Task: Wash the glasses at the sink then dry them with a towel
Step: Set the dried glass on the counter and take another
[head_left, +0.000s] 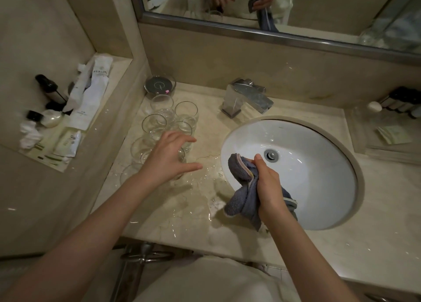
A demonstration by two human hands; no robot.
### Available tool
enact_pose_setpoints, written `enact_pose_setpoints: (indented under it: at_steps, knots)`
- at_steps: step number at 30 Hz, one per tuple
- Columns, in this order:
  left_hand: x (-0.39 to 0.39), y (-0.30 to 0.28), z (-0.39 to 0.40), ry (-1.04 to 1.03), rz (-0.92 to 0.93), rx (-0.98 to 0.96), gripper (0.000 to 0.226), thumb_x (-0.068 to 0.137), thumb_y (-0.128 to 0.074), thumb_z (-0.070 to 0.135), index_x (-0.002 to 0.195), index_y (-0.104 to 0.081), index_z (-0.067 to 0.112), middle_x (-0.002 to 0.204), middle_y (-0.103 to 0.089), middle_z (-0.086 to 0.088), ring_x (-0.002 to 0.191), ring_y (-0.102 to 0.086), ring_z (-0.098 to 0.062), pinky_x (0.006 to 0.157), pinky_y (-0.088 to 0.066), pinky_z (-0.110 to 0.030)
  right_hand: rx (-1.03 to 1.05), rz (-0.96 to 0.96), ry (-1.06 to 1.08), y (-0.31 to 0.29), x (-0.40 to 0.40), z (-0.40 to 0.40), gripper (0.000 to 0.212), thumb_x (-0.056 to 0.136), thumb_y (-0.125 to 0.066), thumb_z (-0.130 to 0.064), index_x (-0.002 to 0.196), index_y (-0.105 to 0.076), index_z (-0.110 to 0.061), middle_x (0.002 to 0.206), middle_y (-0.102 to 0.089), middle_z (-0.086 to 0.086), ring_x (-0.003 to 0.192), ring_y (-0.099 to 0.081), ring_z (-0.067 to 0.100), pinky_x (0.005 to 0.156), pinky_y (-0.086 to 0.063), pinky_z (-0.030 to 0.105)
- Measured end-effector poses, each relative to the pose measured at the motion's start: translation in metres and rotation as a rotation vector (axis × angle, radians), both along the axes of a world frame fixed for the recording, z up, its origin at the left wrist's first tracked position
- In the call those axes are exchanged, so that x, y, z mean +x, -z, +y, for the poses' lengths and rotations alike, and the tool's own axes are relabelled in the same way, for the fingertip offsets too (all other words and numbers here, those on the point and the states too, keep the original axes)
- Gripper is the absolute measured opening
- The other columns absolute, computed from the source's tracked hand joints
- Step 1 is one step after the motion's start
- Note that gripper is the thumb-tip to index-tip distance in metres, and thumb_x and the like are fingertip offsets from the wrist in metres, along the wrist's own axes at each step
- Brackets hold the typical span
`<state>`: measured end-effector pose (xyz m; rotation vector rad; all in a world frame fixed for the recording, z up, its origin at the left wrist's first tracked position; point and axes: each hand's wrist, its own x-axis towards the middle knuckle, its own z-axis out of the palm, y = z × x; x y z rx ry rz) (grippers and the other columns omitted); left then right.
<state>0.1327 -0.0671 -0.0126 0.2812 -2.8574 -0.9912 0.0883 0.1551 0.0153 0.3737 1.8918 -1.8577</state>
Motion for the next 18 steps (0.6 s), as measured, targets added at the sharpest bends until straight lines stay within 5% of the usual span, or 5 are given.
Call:
enact_pose_setpoints:
  at_steps: [6,10,14,18]
  knots:
    - [-0.034,-0.017,0.071,0.131,-0.019,0.155,0.043,0.075,-0.080,0.039,0.112,-0.066,0.023,0.106,-0.061,0.014,0.109,-0.047,-0.004,0.090,-0.036,-0.022,-0.027,0.017,0.060,-0.006,-0.012,0.040,0.040,0.101,-0.044,-0.039,0.091,-0.075,-0.016,0.073,-0.072,0.005,0.065,-0.064,0.017,0.062,-0.049,0.025]
    - [-0.061,-0.015,0.124,0.196,-0.069,0.172,0.036,0.078,-0.076,0.042,0.109,-0.065,0.027,0.105,-0.064,0.015,0.104,-0.048,-0.001,0.080,-0.036,-0.013,-0.042,0.027,0.143,-0.005,-0.022,0.091,0.043,0.100,-0.044,-0.040,0.082,-0.078,-0.019,0.084,-0.074,0.014,0.076,-0.065,0.029,0.074,-0.053,0.038]
    - [-0.088,-0.017,0.185,0.267,-0.111,0.173,0.031,0.080,-0.076,0.042,0.106,-0.066,0.028,0.105,-0.065,0.015,0.106,-0.050,-0.003,0.087,-0.041,-0.023,-0.058,0.031,0.249,-0.001,-0.031,0.157,0.040,0.102,-0.042,-0.034,0.085,-0.074,-0.016,0.080,-0.075,0.006,0.074,-0.070,0.018,0.069,-0.054,0.028]
    - [-0.119,-0.017,0.259,0.351,-0.144,0.204,0.030,0.081,-0.075,0.042,0.106,-0.065,0.028,0.107,-0.066,0.013,0.103,-0.052,-0.002,0.083,-0.039,-0.014,-0.096,-0.055,0.398,0.009,-0.040,0.225,0.039,0.102,-0.042,-0.033,0.087,-0.071,-0.012,0.074,-0.074,0.003,0.069,-0.069,0.014,0.066,-0.050,0.025]
